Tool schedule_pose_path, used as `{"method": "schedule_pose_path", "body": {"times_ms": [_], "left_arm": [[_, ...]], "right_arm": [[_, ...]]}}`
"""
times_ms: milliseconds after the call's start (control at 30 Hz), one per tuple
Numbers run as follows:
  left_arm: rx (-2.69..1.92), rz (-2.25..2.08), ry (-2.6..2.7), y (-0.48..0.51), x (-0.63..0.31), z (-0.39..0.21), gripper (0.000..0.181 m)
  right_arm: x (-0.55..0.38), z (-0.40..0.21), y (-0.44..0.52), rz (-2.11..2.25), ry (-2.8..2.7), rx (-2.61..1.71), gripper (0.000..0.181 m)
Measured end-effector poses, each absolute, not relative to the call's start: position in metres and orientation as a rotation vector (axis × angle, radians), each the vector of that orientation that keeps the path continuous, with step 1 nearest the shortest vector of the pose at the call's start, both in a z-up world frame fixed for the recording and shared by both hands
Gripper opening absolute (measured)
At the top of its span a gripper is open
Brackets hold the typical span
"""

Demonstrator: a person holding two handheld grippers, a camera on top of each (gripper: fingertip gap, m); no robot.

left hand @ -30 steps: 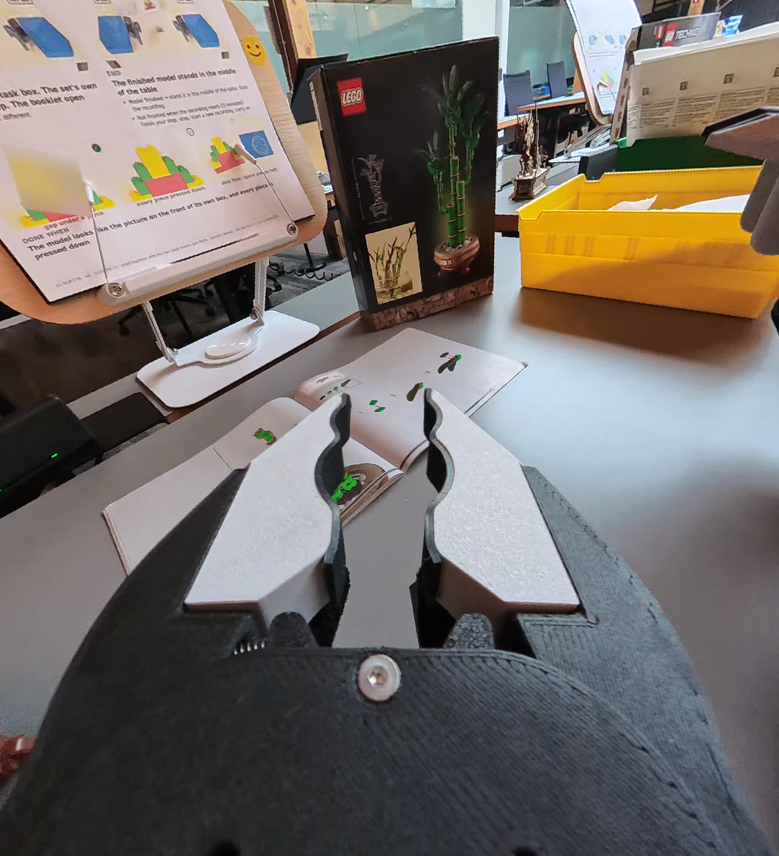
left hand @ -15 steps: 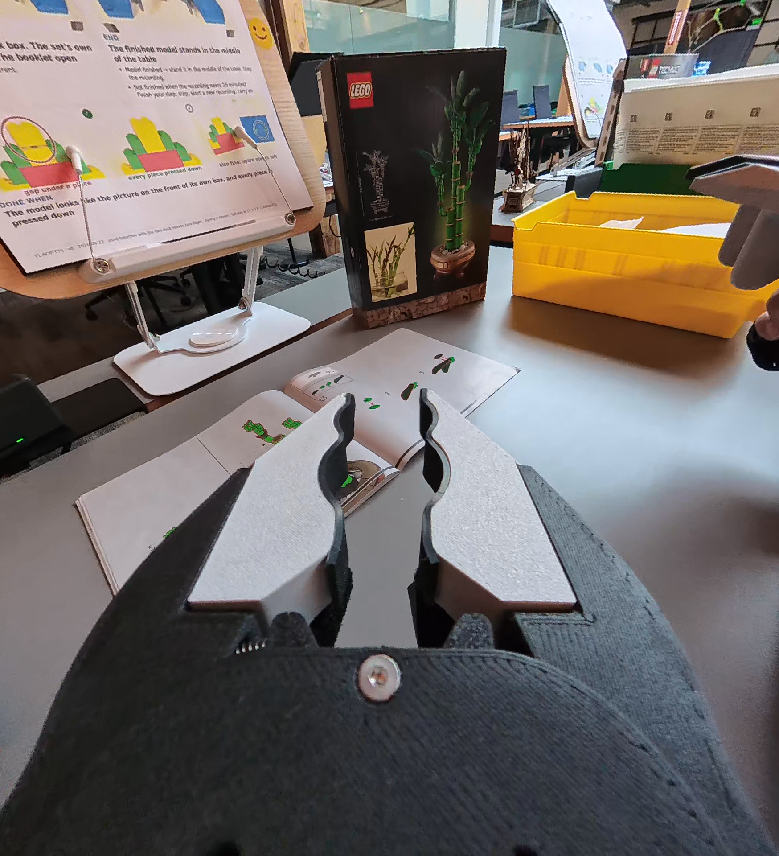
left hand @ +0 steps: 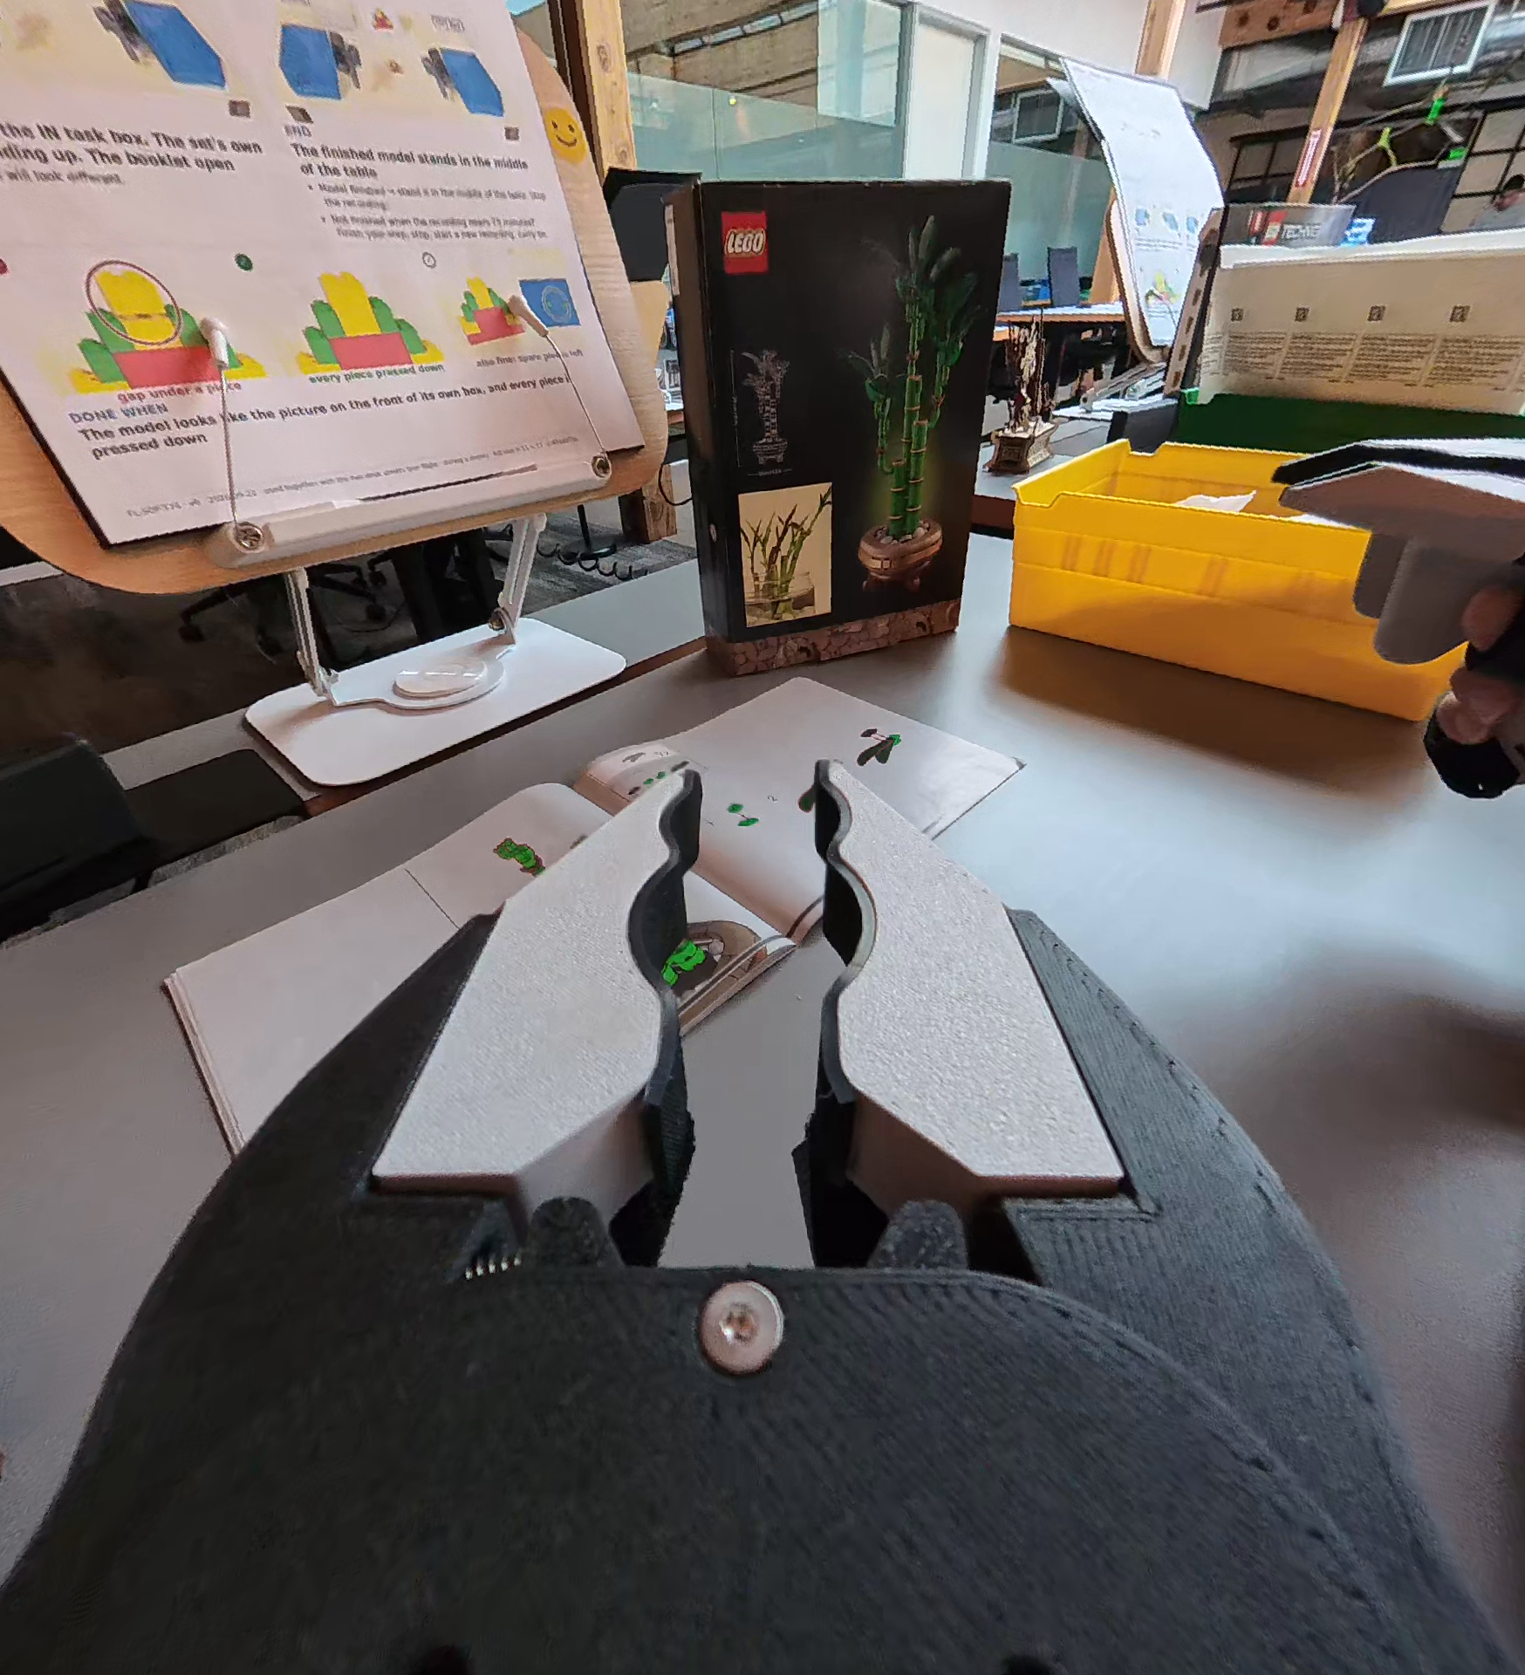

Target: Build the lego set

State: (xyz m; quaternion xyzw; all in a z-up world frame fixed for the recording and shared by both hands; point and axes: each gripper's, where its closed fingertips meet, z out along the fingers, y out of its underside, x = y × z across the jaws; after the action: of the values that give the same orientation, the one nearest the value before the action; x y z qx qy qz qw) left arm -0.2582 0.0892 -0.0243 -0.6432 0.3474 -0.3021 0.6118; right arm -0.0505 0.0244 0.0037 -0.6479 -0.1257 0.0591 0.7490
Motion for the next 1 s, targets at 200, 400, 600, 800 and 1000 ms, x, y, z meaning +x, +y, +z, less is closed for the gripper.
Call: {"method": "schedule_pose_path", "body": {"times_ms": [200,400,600,800,1000], "left_arm": [[-1.414,-0.719,0.826,0.081,-0.256,-0.018,0.024],[-1.301,-0.744,0.850,0.069,-0.255,-0.004,0.015],[-1.267,-0.738,0.885,0.065,-0.254,-0.007,0.003],[-1.228,-0.711,0.856,0.063,-0.261,0.006,0.000],[-0.995,-0.497,0.634,0.050,-0.329,0.055,0.000]], "right_arm": [[-0.059,0.006,0.022,0.164,-0.302,-1.386,0.019],[-0.067,-0.001,0.026,0.186,-0.330,-1.414,0.025],[-0.068,-0.007,0.030,0.227,-0.322,-1.440,0.026],[-0.071,-0.011,0.032,0.245,-0.329,-1.459,0.026],[-0.073,-0.013,0.033,0.274,-0.330,-1.469,0.026]]}}
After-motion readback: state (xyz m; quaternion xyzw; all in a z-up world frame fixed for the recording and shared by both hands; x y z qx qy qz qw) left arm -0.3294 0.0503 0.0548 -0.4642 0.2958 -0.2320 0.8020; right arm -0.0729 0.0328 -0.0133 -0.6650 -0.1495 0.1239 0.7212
